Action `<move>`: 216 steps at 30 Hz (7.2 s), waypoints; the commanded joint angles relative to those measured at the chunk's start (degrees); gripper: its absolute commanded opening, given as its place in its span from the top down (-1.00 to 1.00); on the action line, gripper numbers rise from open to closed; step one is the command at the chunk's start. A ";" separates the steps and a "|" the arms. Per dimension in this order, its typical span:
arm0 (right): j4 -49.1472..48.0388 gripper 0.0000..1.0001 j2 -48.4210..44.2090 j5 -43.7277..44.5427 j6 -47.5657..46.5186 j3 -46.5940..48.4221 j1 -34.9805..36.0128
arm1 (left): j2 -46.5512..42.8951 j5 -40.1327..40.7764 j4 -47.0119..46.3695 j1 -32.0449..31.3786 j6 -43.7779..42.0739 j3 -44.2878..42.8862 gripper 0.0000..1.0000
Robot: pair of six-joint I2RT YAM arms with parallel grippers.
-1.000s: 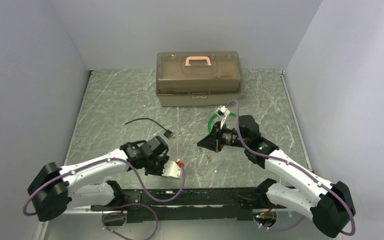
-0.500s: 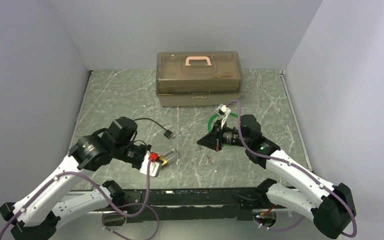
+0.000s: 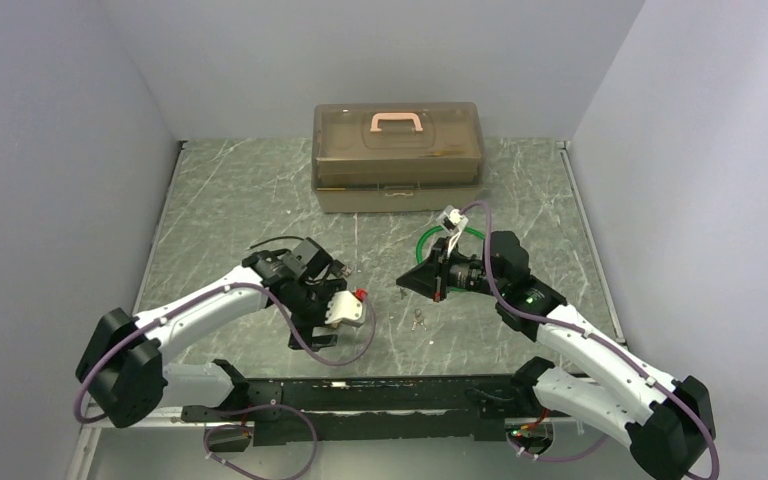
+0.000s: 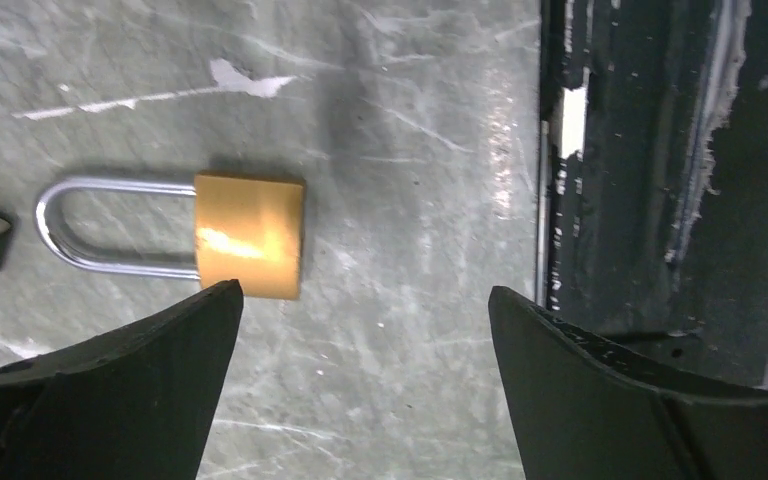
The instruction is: Unlock with the key
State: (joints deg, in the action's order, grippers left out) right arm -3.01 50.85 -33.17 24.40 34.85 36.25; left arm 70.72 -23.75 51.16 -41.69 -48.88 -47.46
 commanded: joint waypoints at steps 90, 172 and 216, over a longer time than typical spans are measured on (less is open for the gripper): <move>-2.37 1.00 -5.65 2.10 1.23 -1.68 -0.87 | -1.52 -3.60 -5.66 0.08 -36.18 -1.11 0.81; 0.86 1.00 0.81 -2.67 2.71 3.92 -2.97 | 0.94 -3.39 2.55 -7.46 -5.93 -3.15 0.57; -1.41 1.00 -1.60 -1.29 2.47 -0.14 -2.95 | 11.76 -0.09 -6.51 -15.79 -4.85 -2.48 0.55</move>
State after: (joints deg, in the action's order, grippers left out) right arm -3.07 50.74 -35.77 27.27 34.41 33.43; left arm 82.15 -23.97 47.79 -56.45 -54.85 -50.48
